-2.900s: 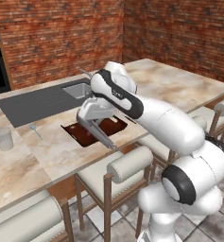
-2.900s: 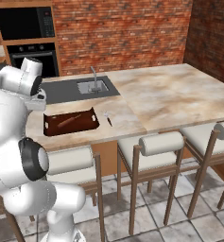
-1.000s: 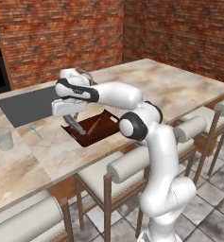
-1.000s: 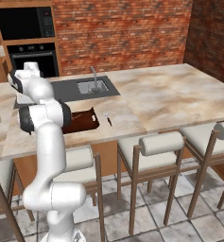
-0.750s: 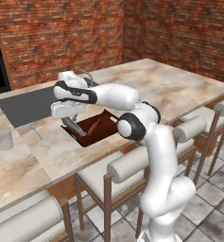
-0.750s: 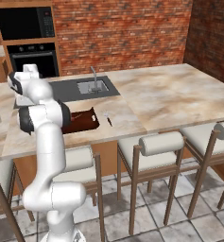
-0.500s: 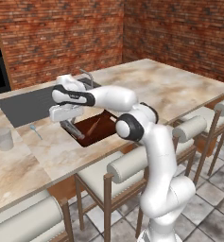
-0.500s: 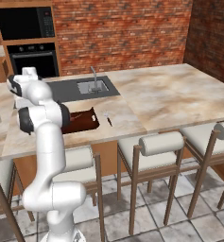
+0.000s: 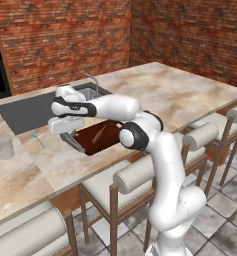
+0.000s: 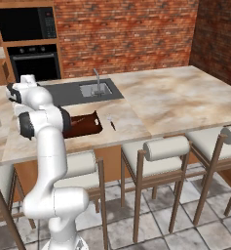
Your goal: Take the tongs from the drawer on the left and place them on the dining counter next to the tray containing the hot dog.
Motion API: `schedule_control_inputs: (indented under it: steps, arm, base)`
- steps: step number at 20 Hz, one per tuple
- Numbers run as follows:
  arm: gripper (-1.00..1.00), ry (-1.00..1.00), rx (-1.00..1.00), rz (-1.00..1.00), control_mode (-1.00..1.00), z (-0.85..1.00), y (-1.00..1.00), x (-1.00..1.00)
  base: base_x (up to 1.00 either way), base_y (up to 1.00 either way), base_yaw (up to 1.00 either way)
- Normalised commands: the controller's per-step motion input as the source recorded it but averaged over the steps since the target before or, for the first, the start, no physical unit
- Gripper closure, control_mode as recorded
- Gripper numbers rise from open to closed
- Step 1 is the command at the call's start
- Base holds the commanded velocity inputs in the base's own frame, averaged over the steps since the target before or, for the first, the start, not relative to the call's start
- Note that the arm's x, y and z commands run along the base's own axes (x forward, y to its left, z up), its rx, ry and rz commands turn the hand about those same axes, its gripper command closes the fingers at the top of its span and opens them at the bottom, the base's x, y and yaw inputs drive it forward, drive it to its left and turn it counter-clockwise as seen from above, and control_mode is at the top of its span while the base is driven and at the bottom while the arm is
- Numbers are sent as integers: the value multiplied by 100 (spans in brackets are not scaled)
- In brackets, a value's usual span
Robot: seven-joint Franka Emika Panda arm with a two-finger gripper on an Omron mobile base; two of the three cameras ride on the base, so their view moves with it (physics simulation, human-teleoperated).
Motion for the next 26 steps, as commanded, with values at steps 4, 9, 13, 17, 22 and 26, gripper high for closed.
schedule_control_inputs:
  steps: [4, 9, 13, 17, 22, 26]
  arm:
    - [100, 0, 0, -2, -100, -15, 2, 8]
    - [100, 0, 0, 0, -100, -5, 0, 15]
    - [100, 0, 0, 0, -100, -11, 0, 10]
    - [100, 0, 0, 0, -100, -22, 3, 0]
    - [100, 0, 0, 0, -100, -28, 5, 0]
    - [100, 0, 0, 0, -100, -18, 7, 0]
  base:
    - [0, 0, 0]
    - [0, 0, 0]
    - [0, 0, 0]
    - [0, 0, 0]
    - [0, 0, 0]
    - [0, 0, 0]
